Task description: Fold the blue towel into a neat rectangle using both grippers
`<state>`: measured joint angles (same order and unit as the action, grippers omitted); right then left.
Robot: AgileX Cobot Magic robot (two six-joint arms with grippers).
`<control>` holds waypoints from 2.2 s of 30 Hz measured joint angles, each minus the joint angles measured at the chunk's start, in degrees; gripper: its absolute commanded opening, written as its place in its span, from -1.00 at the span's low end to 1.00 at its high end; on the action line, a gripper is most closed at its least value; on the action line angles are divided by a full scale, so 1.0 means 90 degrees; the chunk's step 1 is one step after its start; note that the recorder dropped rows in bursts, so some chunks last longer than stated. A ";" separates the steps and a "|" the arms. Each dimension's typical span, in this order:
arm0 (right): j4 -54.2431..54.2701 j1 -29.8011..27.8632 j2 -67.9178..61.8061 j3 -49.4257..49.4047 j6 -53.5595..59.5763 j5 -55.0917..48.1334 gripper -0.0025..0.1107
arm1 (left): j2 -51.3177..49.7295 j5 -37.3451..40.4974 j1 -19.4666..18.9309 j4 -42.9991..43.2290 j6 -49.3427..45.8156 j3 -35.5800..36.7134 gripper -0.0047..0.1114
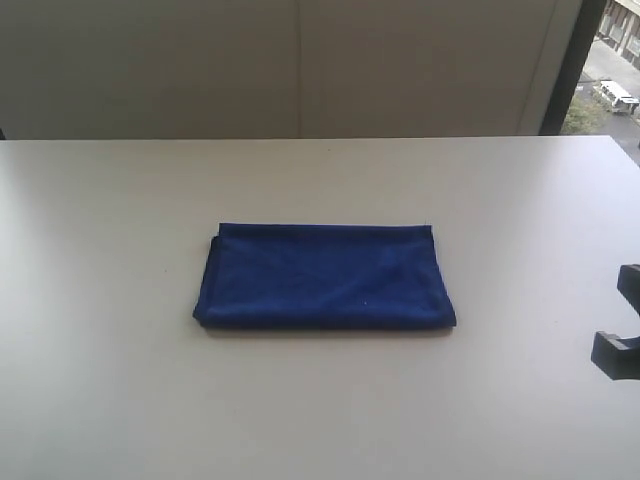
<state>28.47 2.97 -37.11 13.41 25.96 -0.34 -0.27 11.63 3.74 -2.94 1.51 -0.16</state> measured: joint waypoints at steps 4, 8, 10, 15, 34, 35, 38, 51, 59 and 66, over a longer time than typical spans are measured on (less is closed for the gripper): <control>0.0000 0.0000 0.0000 0.0000 0.0000 0.0000 -0.96 | 0.0000 0.0000 0.0000 -0.0200 -0.0049 0.0000 -0.92; 0.0000 0.0000 0.0000 0.0000 0.0000 0.0000 -0.96 | 0.0000 0.0000 0.0000 -0.0214 -0.0049 0.0000 -0.92; 0.0000 0.0000 0.0000 0.0000 0.0000 0.0000 -0.96 | 0.0000 0.0000 0.0000 -0.0214 -0.0049 0.0000 -0.92; 0.0000 0.0000 0.0000 0.0000 -0.0013 0.0000 -0.96 | 0.0000 0.0000 0.0000 -0.0214 -0.0049 0.0000 -0.92; 0.0089 -0.0918 0.2470 -0.0065 -0.0216 -0.0532 -0.96 | 0.0000 0.0000 -0.0027 -0.0214 -0.0049 0.0000 -0.92; 0.0116 -0.1153 0.2754 -0.0065 -0.0294 -0.0552 -0.96 | 0.0000 0.0000 -0.0027 -0.0214 -0.0049 0.0000 -0.92; 0.0131 -0.1700 0.3626 -0.0065 -0.0512 -0.0614 -0.96 | 0.0000 0.0000 -0.0027 -0.0214 -0.0053 0.0000 -0.92; -0.2297 -0.2069 0.4090 -0.1229 -0.3304 -0.0953 -0.96 | 0.0000 0.0012 -0.0027 -0.0214 -0.0053 0.0000 -0.92; -0.3164 -0.2007 0.4090 -0.1475 -0.3756 -0.2007 -0.96 | 0.0000 0.0012 -0.0027 -0.0214 -0.0053 0.0000 -0.92; -0.3164 -0.1676 0.4090 -0.1475 -0.2987 -0.2063 -0.96 | 0.0000 0.0012 -0.0027 -0.0214 -0.0053 0.0000 -0.92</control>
<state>0.00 -12.12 -0.29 0.14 -0.92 -18.91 -0.27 11.74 3.49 -4.87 1.04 -0.16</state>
